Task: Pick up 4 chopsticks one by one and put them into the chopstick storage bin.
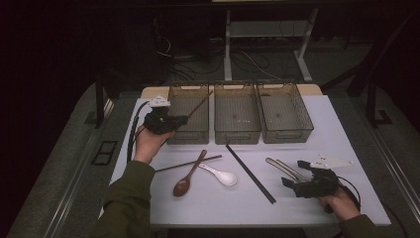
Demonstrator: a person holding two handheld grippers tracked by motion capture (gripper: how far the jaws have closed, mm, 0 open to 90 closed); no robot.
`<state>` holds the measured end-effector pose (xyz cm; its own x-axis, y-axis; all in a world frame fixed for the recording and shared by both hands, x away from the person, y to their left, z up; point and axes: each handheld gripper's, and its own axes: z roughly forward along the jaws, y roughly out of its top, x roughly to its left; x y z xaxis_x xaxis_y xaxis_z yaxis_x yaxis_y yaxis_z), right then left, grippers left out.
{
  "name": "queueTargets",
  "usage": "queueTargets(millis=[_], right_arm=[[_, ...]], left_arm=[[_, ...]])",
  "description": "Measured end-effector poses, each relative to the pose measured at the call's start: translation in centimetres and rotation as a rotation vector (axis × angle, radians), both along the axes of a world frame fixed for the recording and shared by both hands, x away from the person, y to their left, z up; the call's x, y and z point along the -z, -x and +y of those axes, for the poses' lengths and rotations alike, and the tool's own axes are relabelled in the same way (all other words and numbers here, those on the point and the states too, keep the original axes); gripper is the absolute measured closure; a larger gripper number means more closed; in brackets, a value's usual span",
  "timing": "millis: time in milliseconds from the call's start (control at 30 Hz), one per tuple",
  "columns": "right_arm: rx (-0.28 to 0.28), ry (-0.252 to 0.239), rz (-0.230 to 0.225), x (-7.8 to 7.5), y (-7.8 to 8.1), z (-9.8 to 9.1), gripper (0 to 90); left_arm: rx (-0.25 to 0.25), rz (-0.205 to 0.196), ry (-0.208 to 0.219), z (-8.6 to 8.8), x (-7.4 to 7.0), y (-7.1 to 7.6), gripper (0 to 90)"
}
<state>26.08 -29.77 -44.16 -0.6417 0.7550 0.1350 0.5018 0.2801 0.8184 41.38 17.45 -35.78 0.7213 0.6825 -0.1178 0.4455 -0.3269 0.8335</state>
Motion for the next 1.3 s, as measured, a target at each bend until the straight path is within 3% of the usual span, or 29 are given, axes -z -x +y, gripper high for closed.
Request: queueTargets(millis=[333,767,1300], right_arm=[[0.0,-0.005,0.0,0.0,0.0,0.0,8.9],[-0.003,-0.009,0.001,0.0,0.0,-0.1,8.9],[-0.004,-0.015,0.005,0.0,0.0,-0.2,8.9]], left_arm=[[-0.059,-0.009,0.0,-0.4,-0.4,-2.4,84.0],[-0.107,-0.011,-0.032,-0.6,-0.5,-5.4,83.9],[-0.182,0.025,-0.056,-1.3,1.2,-7.8,83.9]])
